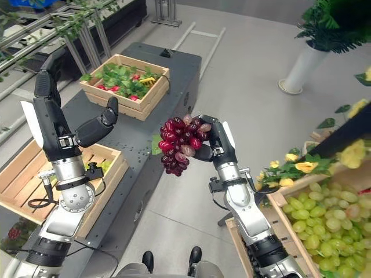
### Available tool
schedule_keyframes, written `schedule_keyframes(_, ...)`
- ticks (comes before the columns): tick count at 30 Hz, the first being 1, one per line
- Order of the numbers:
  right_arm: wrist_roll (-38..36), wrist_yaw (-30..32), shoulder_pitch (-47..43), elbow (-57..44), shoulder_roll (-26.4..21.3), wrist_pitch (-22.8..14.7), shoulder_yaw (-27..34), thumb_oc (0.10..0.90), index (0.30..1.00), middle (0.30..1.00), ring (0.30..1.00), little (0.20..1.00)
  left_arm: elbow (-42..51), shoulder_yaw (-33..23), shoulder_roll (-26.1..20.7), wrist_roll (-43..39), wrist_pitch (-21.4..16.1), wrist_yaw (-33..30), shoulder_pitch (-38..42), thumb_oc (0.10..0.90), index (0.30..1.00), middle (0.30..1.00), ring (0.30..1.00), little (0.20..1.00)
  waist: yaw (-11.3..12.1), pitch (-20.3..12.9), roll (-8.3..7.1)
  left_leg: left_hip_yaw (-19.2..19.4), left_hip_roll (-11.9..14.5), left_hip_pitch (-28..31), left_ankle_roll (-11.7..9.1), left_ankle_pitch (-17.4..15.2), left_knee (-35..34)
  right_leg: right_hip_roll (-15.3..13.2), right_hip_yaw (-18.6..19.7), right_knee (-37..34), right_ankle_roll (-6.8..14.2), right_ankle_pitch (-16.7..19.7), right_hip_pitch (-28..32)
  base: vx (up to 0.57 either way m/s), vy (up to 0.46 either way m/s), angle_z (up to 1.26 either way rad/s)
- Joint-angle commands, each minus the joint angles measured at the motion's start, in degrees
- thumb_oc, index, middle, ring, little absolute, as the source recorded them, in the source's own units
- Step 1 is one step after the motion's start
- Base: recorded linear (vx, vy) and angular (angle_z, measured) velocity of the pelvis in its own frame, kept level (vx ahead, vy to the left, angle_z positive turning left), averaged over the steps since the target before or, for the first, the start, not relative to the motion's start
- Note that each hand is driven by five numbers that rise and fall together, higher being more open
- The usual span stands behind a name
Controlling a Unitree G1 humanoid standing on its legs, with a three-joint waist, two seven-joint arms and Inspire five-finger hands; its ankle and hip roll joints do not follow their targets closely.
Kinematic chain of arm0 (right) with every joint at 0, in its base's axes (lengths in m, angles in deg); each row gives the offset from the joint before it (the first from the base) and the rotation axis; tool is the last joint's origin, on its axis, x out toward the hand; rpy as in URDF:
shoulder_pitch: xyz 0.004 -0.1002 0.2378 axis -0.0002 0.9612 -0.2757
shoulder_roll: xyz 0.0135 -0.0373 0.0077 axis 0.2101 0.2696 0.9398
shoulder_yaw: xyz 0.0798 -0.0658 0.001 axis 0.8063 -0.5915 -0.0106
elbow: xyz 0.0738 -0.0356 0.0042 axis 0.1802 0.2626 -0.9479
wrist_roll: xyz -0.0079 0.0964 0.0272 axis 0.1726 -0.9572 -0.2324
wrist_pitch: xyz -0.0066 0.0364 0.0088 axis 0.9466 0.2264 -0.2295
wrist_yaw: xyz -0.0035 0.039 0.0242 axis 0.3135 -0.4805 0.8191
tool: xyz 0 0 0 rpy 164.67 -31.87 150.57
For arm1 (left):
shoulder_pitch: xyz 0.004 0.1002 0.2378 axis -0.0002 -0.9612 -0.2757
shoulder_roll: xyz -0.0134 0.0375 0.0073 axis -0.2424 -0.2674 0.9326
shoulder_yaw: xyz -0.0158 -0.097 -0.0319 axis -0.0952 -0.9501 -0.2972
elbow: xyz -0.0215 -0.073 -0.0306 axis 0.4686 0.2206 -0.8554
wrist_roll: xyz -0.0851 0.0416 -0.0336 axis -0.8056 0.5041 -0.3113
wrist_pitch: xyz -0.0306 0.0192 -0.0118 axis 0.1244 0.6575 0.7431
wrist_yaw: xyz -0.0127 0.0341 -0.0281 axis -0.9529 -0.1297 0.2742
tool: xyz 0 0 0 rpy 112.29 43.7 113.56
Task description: Pick up the fruits from the basket on one side to the basket on the other side
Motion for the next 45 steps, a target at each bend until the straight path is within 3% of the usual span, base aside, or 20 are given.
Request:
schedule_keyframes(1,-1.8,-0.7,-4.4,-6.9,0.4,-10.3,6.4,0.4,0.3,0.3,0.3,0.3,0.9,0.8,-0.9,0.7,-5.1,-1.8,6.1,0.8,0.9,0.9,0.9,0.9,-2.3,-6.5,-2.5,-2.1,-4.5,-7.5,1.3,4.5,-0.9,-1.3,1.2,-6.6,2.3,2.3,7.8,-0.1,-0.17,-0.11)
schedule_keyframes(3,-1.9,-0.4,-4.4,-6.8,0.0,-10.6,7.0,0.4,0.3,0.3,0.3,0.3,0.9,2.0,-0.8,0.8,-5.3,-2.4,6.5,0.8,0.9,0.9,0.9,0.9,-2.7,-6.4,-2.86,-3.5,-4.7,-7.9,1.2,3.5,1.4,-0.9,1.9,-6.6,1.7,2.6,7.3,-0.1,-0.148,-0.01)
schedule_keyframes(8,-3.7,-3.6,-3.4,-7.5,0.0,-10.2,7.6,0.4,0.3,0.3,0.3,0.3,2.9,1.5,-0.6,1.4,-4.8,-2.6,5.3,0.8,0.9,0.9,0.9,0.9,-1.9,-6.0,-3.7,-14.4,-6.3,-9.3,1.8,1.6,6.6,-0.6,6.9,-6.5,0.9,4.1,7.4,-0.03,-0.051,-0.14)
schedule_keyframes(10,-6.8,-6.3,-3.4,-8.4,-0.4,-8.7,7.3,0.4,0.3,0.3,0.3,0.3,3.7,0.4,-1.1,0.9,-3.5,-2.4,4.6,0.8,0.9,0.9,0.9,0.9,-1.4,-6.1,-3.89,-19.0,-6.8,-9.0,2.4,2.3,6.2,-0.5,9.5,-6.3,0.8,4.6,7.1,-0.01,0.053,-0.39)
schedule_keyframes(13,-9.2,-9.3,-3.7,-8.6,-0.7,-7.5,6.7,0.4,0.3,0.3,0.3,0.3,4.0,-0.4,-1.3,-0.3,-3.3,-1.9,3.6,0.8,0.9,0.9,0.9,0.9,-1.2,-6.6,-3.44,-21.6,-6.3,-7.7,2.3,3.4,3.2,-0.4,11.2,-6.5,0.8,4.3,7.0,-0.02,0.16,-0.48)
schedule_keyframes(19,-12.1,-13.4,-3.6,-7.5,-0.7,-6.4,6.0,0.4,0.3,0.3,0.3,0.3,2.9,1.0,-0.4,-2.5,-4.8,0.4,4.2,0.8,0.9,0.9,0.9,0.9,-2.5,-7.6,-1.49,-18.8,-4.0,-4.6,1.3,4.8,-2.8,-1.8,10.8,-6.6,1.9,3.4,6.6,-0.02,0.269,-0.74)
schedule_keyframes(26,-15.3,-16.9,-2.7,-6.2,-0.4,-4.1,4.9,0.4,0.3,0.3,0.3,0.3,2.2,1.2,-0.4,-5.0,-5.2,3.3,3.8,0.8,0.9,0.9,0.9,0.9,-2.5,-8.3,-0.84,-18.6,-6.3,-3.4,2.6,2.8,-3.4,-5.1,10.5,-6.6,4.7,5.3,5.2,-0.02,0.261,-0.12)
schedule_keyframes(31,-17.9,-24.2,-0.8,-4.8,0.3,-3.5,3.3,0.4,0.3,0.3,0.3,0.3,1.0,0.1,-0.8,-8.3,-7.0,6.5,1.2,0.8,0.9,0.9,0.9,0.9,-2.4,-7.6,-0.72,-16.1,-7.9,-3.1,4.5,1.4,-3.4,-7.7,11.4,-6.5,7.1,8.1,2.5,-0.03,0.189,-0.19)
schedule_keyframes(35,-19.4,-29.7,-1.4,-2.8,0.9,-2.5,2.3,0.4,0.3,0.3,0.3,0.3,0.6,-1.3,-1.8,-8.7,-7.4,6.5,0.1,0.8,0.9,0.9,0.9,0.9,-1.4,-7.0,-0.74,-13.8,-7.7,-2.8,5.0,0.5,-3.4,-9.3,9.3,-4.7,8.5,8.4,0.9,-0.03,0.015,-0.35)
schedule_keyframes(39,-17.4,-32.3,-3.2,1.3,0.3,-0.9,-0.9,0.4,0.3,0.3,0.3,0.3,0.6,-2.5,-2.3,-10.1,-6.7,5.9,0.8,0.8,0.9,0.9,0.9,0.9,0.1,-6.7,-0.91,-12.4,-6.5,-3.5,5.2,0.9,-3.4,-10.5,6.4,-0.5,8.5,6.5,0.2,-0.06,-0.152,-0.53)
schedule_keyframes(41,-18.1,-31.9,-3.6,2.9,-0.8,0.5,-2.7,0.4,0.3,0.3,0.3,0.3,0.7,-2.0,-2.3,-9.8,-5.5,4.8,1.2,0.8,0.9,0.9,0.9,0.9,0.7,-7.1,-1.8,-12.5,-6.1,-4.4,4.7,1.4,-3.4,-9.9,5.4,-4.6,8.4,7.5,1.5,-0.05,-0.257,-0.14)
schedule_keyframes(45,-19.0,-33.7,-2.1,5.5,-1.4,3.0,-3.0,0.4,0.3,0.3,0.3,0.3,0.1,-1.5,-2.1,-10.4,-5.8,2.6,0.9,0.8,0.9,0.9,0.9,0.9,0.5,-7.0,-2.25,-13.5,-4.3,-4.6,3.1,2.3,-3.4,-8.3,5.4,-6.5,7.2,7.0,2.4,-0.01,-0.183,0.0)
